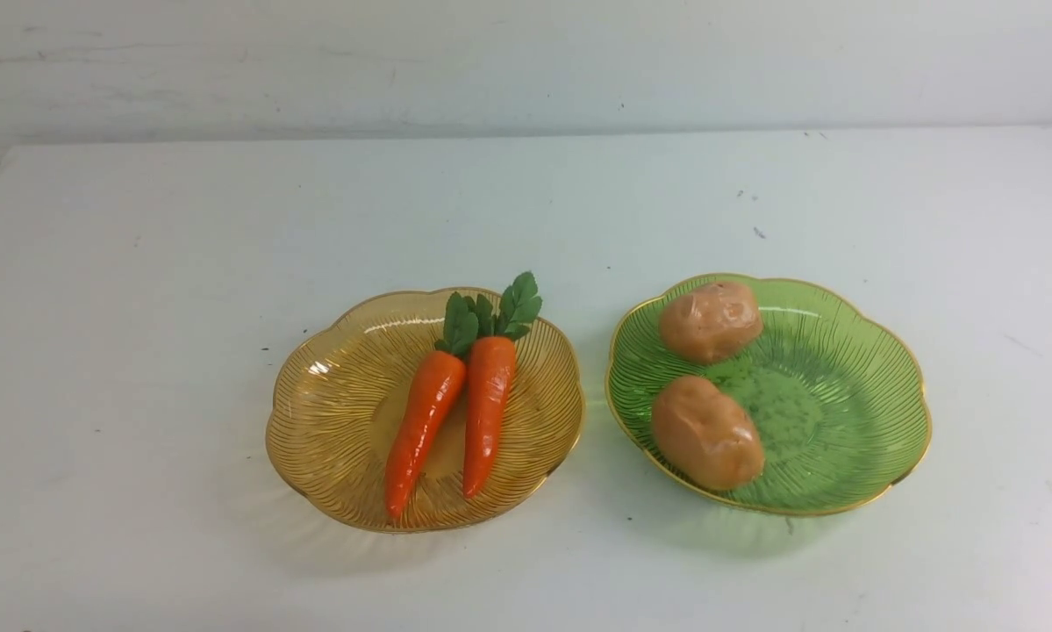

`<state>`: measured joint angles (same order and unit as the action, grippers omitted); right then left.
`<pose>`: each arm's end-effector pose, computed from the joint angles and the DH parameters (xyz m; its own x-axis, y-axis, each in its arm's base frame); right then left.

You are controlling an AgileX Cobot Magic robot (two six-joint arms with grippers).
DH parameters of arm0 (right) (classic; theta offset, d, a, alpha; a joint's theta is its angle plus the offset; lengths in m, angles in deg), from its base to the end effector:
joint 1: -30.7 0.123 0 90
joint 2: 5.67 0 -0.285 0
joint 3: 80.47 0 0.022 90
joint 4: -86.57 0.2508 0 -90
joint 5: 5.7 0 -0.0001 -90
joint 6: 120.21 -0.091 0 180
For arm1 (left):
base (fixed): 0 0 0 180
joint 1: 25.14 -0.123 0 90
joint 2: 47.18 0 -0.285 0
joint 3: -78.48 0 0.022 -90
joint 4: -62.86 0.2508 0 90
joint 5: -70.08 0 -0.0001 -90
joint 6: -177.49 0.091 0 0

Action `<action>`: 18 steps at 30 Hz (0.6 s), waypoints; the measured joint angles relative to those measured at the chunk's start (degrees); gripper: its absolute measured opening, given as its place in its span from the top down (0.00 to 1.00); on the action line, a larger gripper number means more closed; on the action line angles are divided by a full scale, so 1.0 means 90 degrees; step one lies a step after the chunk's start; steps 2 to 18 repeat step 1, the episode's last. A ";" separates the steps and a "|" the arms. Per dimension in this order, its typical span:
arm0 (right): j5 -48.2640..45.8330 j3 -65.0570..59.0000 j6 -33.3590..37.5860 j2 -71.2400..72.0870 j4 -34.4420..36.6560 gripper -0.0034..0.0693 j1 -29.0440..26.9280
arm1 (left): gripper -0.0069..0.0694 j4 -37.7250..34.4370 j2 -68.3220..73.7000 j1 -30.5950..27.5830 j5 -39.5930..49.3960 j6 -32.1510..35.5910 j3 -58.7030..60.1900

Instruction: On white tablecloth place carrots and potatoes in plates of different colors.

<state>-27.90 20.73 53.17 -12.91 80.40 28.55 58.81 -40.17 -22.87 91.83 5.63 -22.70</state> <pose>0.0522 -0.0057 0.1698 -0.3096 0.0274 -0.9505 0.0809 0.9967 0.0024 0.0522 -0.0045 0.1705 -0.2952 0.0881 -0.9514 0.0873 0.9941 0.0649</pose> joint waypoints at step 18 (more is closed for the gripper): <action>0.0000 0.0000 0.0000 0.0000 0.0000 0.97 0.0000 | 0.91 0.0000 0.0000 0.0000 0.0000 0.0000 0.0000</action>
